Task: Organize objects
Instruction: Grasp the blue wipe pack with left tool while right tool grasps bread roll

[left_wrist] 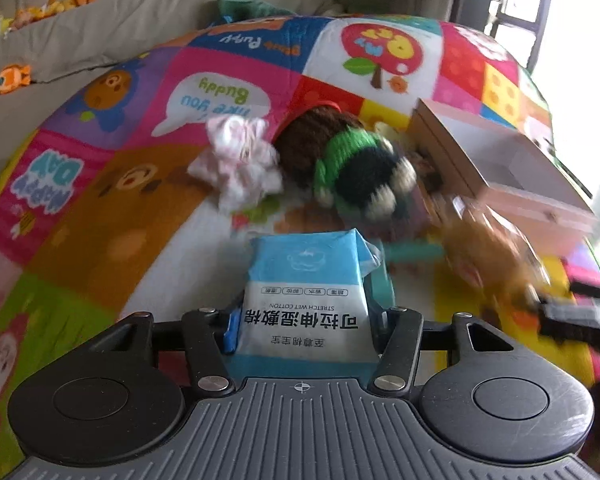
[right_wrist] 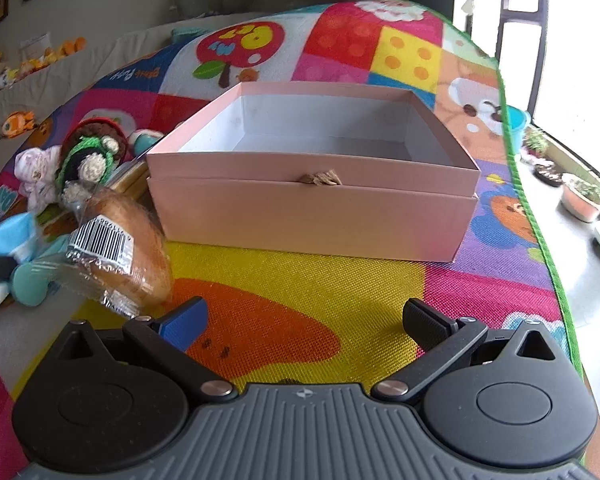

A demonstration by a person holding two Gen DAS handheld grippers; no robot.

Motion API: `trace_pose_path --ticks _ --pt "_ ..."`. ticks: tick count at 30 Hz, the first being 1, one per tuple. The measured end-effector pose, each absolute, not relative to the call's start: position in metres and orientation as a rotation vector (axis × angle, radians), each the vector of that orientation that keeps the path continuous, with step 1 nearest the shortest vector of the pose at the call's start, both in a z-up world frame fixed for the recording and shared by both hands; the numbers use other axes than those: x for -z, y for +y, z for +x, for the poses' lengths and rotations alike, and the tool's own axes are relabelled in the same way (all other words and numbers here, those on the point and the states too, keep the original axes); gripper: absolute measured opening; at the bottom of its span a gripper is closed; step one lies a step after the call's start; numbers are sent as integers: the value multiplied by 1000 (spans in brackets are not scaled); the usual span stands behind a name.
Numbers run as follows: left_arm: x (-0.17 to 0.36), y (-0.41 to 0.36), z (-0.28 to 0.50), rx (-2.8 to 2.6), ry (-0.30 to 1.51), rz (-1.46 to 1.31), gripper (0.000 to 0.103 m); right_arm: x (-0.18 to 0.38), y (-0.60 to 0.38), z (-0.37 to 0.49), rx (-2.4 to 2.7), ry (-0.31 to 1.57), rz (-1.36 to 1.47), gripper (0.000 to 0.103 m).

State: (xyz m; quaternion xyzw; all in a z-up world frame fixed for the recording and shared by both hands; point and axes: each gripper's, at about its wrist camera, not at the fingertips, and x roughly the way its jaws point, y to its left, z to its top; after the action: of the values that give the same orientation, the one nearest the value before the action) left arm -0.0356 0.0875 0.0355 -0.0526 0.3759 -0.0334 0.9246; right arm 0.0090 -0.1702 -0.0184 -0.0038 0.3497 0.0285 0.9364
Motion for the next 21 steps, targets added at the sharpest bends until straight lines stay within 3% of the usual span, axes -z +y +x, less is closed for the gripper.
trace_pose_path --ticks 7,21 --pt "-36 86 -94 96 760 -67 59 10 -191 -26 -164 809 -46 103" --pt "-42 113 -95 77 620 -226 59 3 -189 -19 -247 820 -92 103"
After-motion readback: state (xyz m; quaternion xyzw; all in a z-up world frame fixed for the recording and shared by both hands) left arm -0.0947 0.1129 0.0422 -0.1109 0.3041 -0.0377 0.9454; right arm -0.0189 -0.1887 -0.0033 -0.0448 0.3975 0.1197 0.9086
